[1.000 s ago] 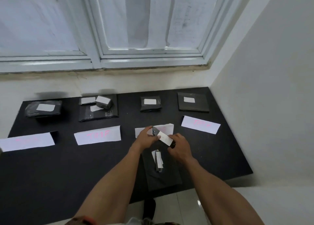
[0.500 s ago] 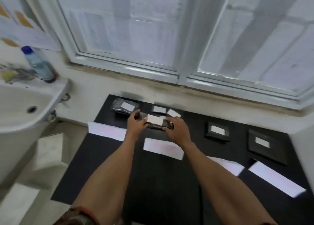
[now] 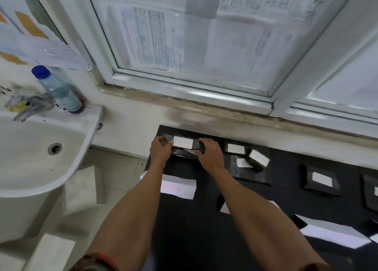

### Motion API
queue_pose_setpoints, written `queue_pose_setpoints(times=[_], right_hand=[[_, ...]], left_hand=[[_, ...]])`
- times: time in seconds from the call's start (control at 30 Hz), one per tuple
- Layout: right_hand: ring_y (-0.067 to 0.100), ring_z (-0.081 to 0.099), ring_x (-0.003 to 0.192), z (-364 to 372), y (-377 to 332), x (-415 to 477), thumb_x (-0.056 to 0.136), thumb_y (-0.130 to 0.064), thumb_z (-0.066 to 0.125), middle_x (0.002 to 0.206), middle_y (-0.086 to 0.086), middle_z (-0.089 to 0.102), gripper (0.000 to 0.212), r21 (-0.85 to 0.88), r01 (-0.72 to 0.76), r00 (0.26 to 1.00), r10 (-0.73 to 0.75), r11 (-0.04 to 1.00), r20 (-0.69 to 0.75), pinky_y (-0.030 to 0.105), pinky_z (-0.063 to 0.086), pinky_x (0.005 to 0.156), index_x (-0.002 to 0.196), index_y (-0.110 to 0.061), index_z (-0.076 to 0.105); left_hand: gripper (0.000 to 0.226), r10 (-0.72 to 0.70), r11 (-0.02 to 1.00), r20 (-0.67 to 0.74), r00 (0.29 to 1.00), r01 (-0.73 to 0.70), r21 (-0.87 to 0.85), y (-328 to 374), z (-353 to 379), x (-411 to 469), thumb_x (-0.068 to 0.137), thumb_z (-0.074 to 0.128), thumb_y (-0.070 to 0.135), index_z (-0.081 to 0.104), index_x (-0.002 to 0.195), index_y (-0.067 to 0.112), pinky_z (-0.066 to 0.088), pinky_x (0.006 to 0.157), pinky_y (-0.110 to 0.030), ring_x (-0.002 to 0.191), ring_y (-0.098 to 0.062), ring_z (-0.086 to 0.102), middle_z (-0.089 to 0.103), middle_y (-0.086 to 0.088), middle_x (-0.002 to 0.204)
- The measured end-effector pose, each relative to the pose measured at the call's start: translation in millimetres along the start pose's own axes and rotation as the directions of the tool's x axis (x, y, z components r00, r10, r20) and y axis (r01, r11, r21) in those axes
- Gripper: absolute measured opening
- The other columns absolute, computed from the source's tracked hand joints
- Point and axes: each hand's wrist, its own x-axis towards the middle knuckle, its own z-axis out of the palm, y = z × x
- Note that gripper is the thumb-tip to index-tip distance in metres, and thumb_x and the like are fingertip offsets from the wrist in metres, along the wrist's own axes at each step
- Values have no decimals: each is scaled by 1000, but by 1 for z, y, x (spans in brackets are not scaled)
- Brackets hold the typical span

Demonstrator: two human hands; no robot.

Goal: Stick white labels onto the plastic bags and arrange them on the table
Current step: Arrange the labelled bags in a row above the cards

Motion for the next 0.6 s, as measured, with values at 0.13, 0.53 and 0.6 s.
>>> queue_pose_setpoints(times=[0.13, 0.53, 0.6], right_hand=[[26, 42, 128, 10, -7, 21, 85, -22, 64, 134, 8, 52, 50, -45, -39, 998, 41, 998, 39, 35, 39, 104, 133, -11, 53], [31, 48, 117, 5, -11, 19, 79, -26, 62, 126, 10, 54, 63, -218, -74, 993, 92, 973, 74, 40, 42, 95, 138, -18, 42], [31, 46, 120, 5, -13, 19, 78, -25, 63, 130, 11, 51, 64, -221, -81, 993, 98, 972, 69, 40, 40, 98, 139, -18, 42]], left_hand=[[39, -46, 999, 1, 999, 46, 25, -3, 5, 25, 88, 68, 21, 58, 121, 4, 42, 92, -29, 113, -26, 58, 63, -10, 121], [37, -174, 947, 140, 975, 204, -248, -13, 9, 35, 90, 65, 18, 58, 122, 3, 55, 88, -40, 97, -25, 63, 64, -16, 115], [36, -173, 949, 132, 976, 201, -242, -12, 11, 32, 90, 65, 18, 58, 123, 4, 55, 87, -39, 96, -25, 63, 64, -16, 115]])
